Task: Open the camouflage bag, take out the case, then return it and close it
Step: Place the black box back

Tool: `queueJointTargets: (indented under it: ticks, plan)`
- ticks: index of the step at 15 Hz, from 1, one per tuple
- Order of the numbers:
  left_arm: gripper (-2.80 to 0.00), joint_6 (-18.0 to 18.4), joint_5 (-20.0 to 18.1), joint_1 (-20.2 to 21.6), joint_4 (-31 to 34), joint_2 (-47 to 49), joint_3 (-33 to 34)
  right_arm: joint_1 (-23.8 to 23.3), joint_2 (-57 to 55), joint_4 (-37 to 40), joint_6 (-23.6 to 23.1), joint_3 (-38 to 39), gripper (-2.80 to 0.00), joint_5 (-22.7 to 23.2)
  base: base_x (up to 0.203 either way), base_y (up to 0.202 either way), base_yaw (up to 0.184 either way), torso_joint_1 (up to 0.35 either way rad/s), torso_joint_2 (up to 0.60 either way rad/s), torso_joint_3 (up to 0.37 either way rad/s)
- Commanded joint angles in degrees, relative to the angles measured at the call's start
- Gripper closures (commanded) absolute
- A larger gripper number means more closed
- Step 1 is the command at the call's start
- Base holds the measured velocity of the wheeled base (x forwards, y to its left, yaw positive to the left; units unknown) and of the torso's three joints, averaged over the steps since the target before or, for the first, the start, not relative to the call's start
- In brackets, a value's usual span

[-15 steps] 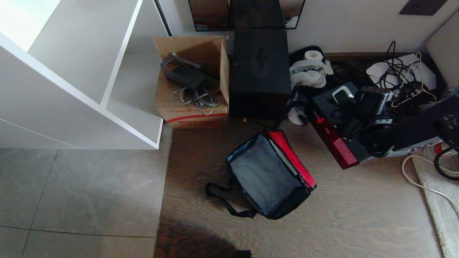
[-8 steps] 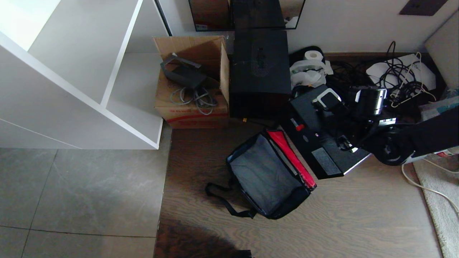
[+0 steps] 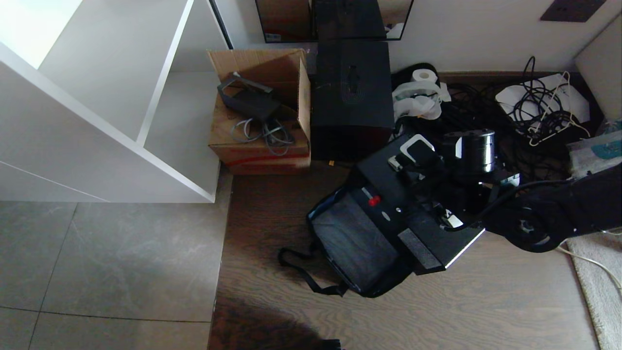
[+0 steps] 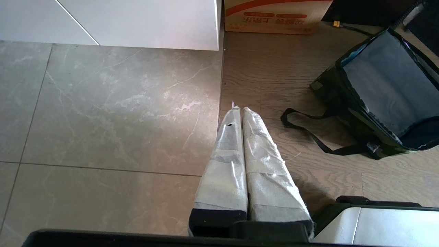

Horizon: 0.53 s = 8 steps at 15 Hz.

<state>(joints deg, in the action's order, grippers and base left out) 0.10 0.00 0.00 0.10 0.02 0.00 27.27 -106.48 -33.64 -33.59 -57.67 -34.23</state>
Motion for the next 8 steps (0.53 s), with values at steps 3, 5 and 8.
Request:
queueJointTargets:
  ticks: [3,5,8]
  plan:
    - [0.00,-0.01,0.00,0.00,-0.01,-0.02,0.00,3.99,0.13,2.54,3.87,0.26,0.00,-0.31,0.000,0.000,0.000,0.000,0.00,0.000]
    - [0.00,-0.01,0.00,0.00,-0.01,-0.02,0.00,5.51,-1.86,2.57,7.36,0.26,0.00,-0.31,0.000,0.000,0.000,0.000,0.00,0.000]
    - [0.00,-0.01,0.00,0.00,-0.01,-0.02,-0.08,7.19,-4.70,2.75,12.51,0.56,0.00,-0.31,0.000,0.000,0.000,0.000,0.00,0.000]
